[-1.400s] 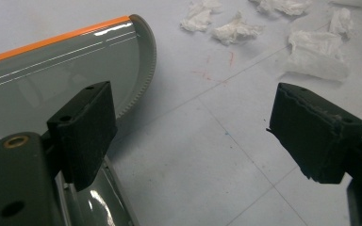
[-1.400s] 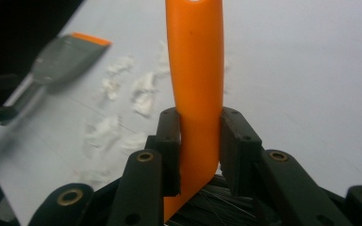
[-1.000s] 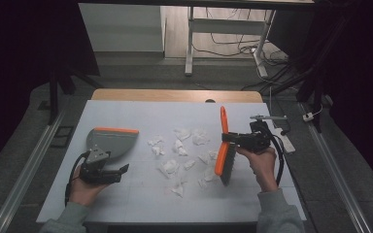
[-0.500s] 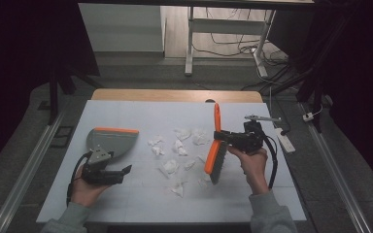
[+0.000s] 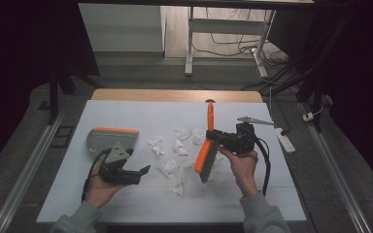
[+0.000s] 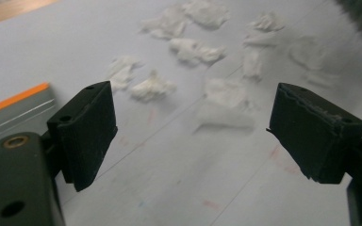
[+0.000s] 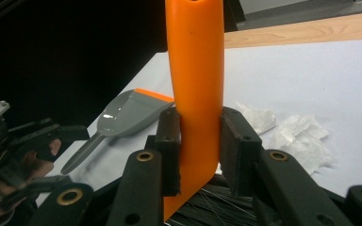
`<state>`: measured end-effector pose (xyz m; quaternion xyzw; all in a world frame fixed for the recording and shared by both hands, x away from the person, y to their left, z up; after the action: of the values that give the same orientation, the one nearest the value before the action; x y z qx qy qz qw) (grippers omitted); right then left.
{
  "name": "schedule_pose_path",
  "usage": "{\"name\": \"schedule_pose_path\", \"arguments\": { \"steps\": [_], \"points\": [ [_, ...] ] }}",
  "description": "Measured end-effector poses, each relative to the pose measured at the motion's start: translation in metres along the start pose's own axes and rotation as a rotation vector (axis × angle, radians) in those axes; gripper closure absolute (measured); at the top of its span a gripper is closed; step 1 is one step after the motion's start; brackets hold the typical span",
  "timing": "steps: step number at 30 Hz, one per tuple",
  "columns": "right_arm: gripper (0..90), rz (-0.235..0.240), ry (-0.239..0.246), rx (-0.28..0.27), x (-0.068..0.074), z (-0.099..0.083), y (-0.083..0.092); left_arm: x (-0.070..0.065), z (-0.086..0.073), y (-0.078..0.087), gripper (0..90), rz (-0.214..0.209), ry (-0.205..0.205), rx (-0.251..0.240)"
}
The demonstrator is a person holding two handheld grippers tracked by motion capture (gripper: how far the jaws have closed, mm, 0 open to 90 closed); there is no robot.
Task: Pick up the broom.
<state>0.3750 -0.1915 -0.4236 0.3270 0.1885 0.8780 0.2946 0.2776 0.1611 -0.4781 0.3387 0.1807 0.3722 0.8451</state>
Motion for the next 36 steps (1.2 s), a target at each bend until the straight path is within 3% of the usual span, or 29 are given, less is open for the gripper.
{"name": "schedule_pose_path", "arguments": {
  "steps": [11, 16, 20, 22, 25, 31, 36],
  "points": [
    [70.9, -0.017, -0.019, -0.063, 0.003, -0.004, -0.006, -0.041, 0.033, -0.011, 16.3, -0.142, -0.072, -0.043],
    [70.9, -0.048, -0.012, -0.106, 0.007, -0.007, -0.008, -0.059, 0.042, -0.017, 16.4, -0.167, -0.114, -0.036],
    [70.9, -0.057, -0.016, -0.11, 0.007, -0.009, -0.011, -0.071, 0.047, -0.026, 16.9, -0.185, -0.134, -0.031],
    [70.9, -0.062, -0.022, -0.118, 0.007, -0.01, -0.014, -0.075, 0.05, -0.032, 17.3, -0.175, -0.14, -0.021],
    [70.9, -0.059, -0.027, -0.114, 0.007, -0.012, -0.017, -0.078, 0.053, -0.046, 18.3, -0.16, -0.118, -0.009],
    [70.8, -0.049, -0.043, -0.123, 0.009, -0.016, -0.022, -0.082, 0.057, -0.067, 22.4, -0.129, -0.099, -0.041],
    [70.9, -0.042, -0.064, -0.149, 0.009, -0.02, -0.024, -0.088, 0.056, -0.084, 31.4, -0.118, -0.077, -0.084]
  ]
}}
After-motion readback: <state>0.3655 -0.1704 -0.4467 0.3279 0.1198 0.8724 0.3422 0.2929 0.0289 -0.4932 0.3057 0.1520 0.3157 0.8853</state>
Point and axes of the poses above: each handheld gripper's, and its own axes: y roughly backward along the jaws, z roughly out of its top, x roughly to its left, the point moved 1 cm from there along -y, roughly forward along the jaws, and after that the axes turned 10 degrees about x, right-handed, at the moved point
